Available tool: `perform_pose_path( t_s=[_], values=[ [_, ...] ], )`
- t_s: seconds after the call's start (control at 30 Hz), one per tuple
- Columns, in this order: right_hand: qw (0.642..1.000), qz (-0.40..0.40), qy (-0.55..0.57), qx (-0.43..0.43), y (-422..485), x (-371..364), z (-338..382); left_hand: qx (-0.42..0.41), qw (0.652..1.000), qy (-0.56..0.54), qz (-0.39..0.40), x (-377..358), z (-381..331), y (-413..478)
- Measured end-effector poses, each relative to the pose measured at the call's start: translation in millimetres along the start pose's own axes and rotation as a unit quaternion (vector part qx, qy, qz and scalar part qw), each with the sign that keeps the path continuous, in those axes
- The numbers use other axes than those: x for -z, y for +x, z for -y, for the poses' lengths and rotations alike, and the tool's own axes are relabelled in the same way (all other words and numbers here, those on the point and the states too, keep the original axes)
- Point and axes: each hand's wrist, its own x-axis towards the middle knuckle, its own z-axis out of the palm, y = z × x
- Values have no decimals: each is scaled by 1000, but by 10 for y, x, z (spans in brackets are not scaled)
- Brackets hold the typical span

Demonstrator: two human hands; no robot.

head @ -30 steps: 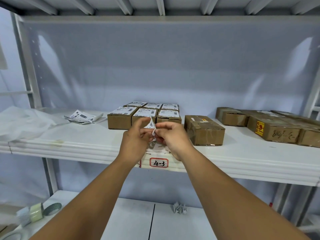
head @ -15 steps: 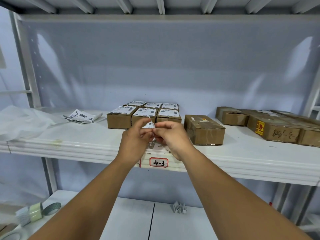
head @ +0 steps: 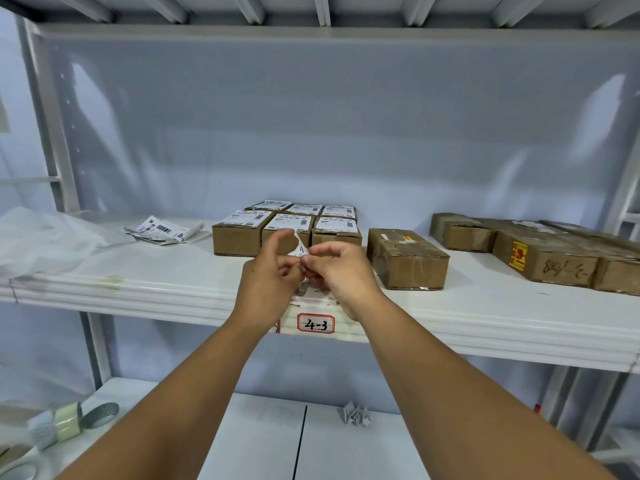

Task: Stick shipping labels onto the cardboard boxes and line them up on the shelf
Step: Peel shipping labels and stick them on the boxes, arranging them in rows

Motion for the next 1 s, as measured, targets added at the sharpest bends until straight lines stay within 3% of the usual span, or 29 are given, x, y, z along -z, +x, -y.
perform_pose_path(
  t_s=[1.0],
  values=[
    [1000,3,17,-14,70,14,-51,17,998,-46,33,15,58,57]
  ],
)
